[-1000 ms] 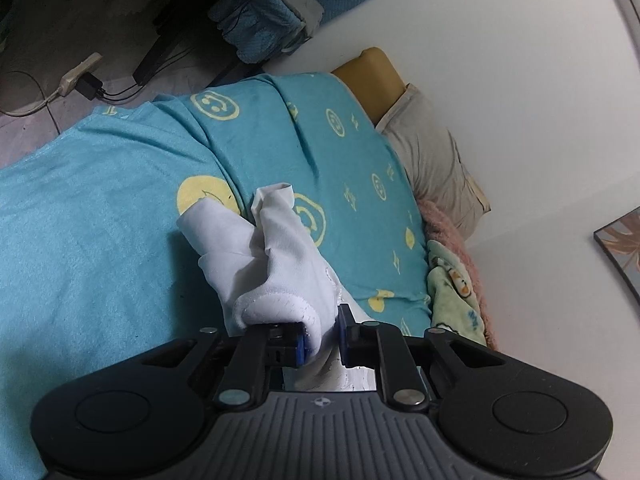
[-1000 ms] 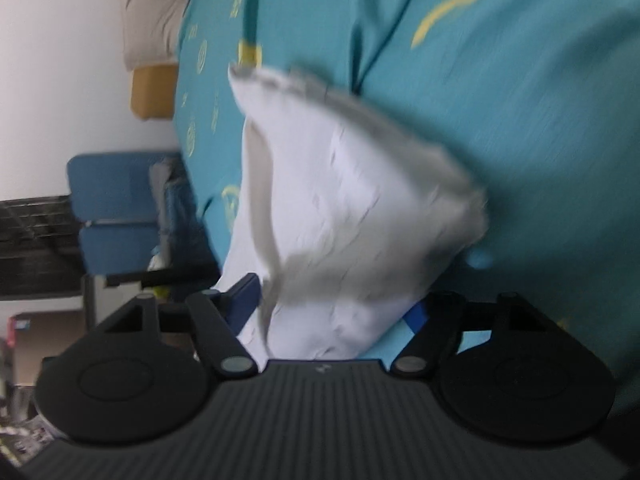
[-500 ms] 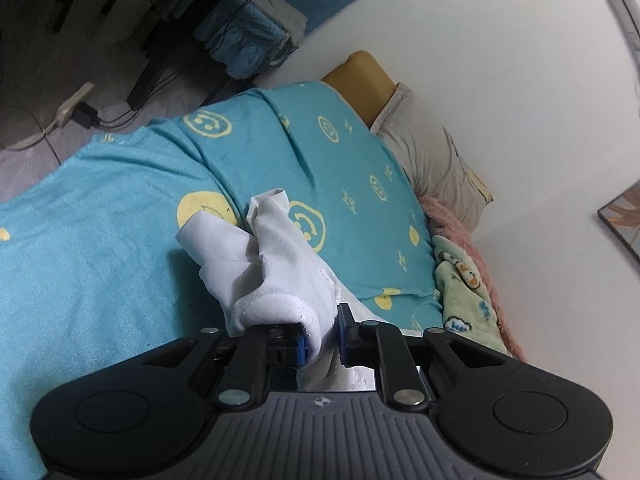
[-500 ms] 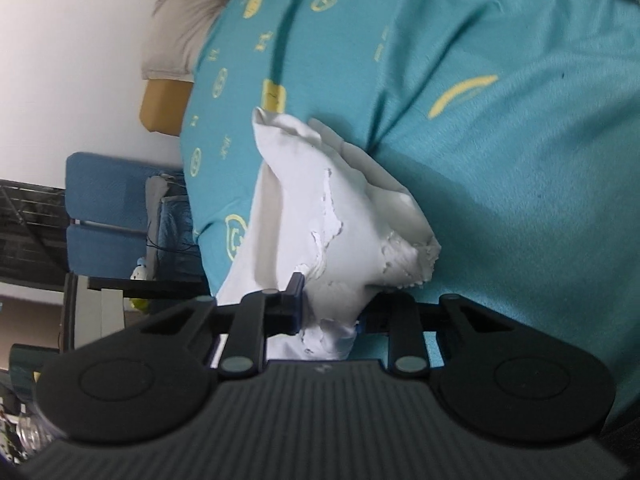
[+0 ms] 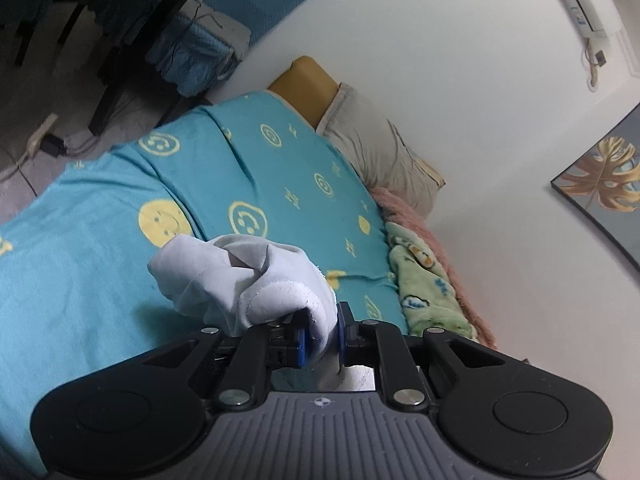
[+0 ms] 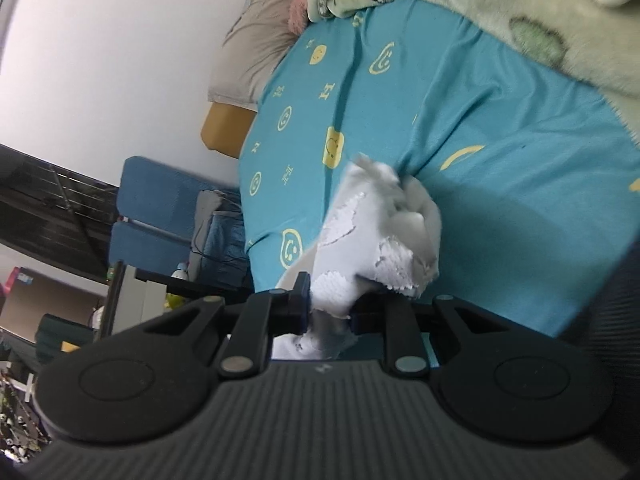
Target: Fold clothes
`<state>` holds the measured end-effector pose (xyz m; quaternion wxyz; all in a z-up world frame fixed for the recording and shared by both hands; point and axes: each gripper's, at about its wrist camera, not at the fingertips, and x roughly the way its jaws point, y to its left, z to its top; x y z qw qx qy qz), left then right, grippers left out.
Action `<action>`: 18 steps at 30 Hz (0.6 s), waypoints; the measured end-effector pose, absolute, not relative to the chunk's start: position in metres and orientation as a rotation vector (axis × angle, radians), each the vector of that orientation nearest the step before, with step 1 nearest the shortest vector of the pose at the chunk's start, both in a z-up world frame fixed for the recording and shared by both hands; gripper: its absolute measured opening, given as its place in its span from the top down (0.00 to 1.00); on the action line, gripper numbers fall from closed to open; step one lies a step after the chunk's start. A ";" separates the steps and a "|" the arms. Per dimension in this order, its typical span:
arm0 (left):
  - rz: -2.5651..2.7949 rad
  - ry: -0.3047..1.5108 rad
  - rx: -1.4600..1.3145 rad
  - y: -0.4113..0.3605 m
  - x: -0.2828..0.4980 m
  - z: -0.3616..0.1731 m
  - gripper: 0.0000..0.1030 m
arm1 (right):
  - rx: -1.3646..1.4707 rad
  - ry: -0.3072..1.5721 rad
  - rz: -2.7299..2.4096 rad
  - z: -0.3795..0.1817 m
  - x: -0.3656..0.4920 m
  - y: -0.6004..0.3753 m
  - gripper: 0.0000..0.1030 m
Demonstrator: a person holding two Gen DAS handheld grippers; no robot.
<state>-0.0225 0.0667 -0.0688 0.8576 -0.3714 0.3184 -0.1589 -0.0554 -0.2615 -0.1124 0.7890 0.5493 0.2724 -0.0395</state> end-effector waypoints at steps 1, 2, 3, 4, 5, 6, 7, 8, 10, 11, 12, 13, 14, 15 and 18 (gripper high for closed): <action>-0.348 0.674 -0.786 0.063 -0.024 -0.064 0.85 | 1.191 0.584 -0.084 -0.108 -0.061 -0.266 0.79; -0.363 0.680 -0.792 0.059 -0.026 -0.060 0.85 | 1.200 0.581 -0.083 -0.103 -0.067 -0.271 0.79; -0.384 0.689 -0.801 0.054 -0.025 -0.055 0.85 | 1.208 0.576 -0.083 -0.097 -0.073 -0.276 0.79; -0.406 0.699 -0.810 0.048 -0.023 -0.049 0.85 | 1.214 0.564 -0.085 -0.089 -0.080 -0.284 0.79; -0.429 0.708 -0.817 0.041 -0.019 -0.043 0.85 | 1.217 0.551 -0.087 -0.080 -0.086 -0.291 0.79; -0.455 0.715 -0.816 0.031 -0.015 -0.035 0.85 | 1.211 0.534 -0.090 -0.071 -0.091 -0.299 0.79; -0.480 0.718 -0.808 0.020 -0.011 -0.027 0.85 | 1.207 0.517 -0.096 -0.063 -0.094 -0.307 0.79; -0.505 0.721 -0.795 0.006 -0.006 -0.019 0.86 | 1.203 0.501 -0.105 -0.056 -0.097 -0.317 0.79; -0.552 0.727 -0.768 -0.026 0.006 -0.003 0.85 | 1.199 0.478 -0.138 -0.044 -0.098 -0.344 0.79; -0.576 0.733 -0.755 -0.044 0.013 0.004 0.86 | 1.196 0.466 -0.155 -0.039 -0.099 -0.358 0.79; -0.599 0.741 -0.742 -0.064 0.022 0.010 0.86 | 1.194 0.454 -0.171 -0.033 -0.100 -0.372 0.79; -0.622 0.750 -0.729 -0.084 0.031 0.015 0.86 | 1.191 0.442 -0.188 -0.027 -0.100 -0.386 0.79; -0.649 0.760 -0.717 -0.107 0.040 0.020 0.86 | 1.188 0.431 -0.205 -0.022 -0.101 -0.399 0.79; -0.676 0.771 -0.705 -0.130 0.049 0.024 0.86 | 1.182 0.419 -0.224 -0.015 -0.100 -0.414 0.79; -0.744 0.829 -0.716 -0.201 0.080 0.033 0.86 | 1.131 0.379 -0.305 0.012 -0.089 -0.467 0.79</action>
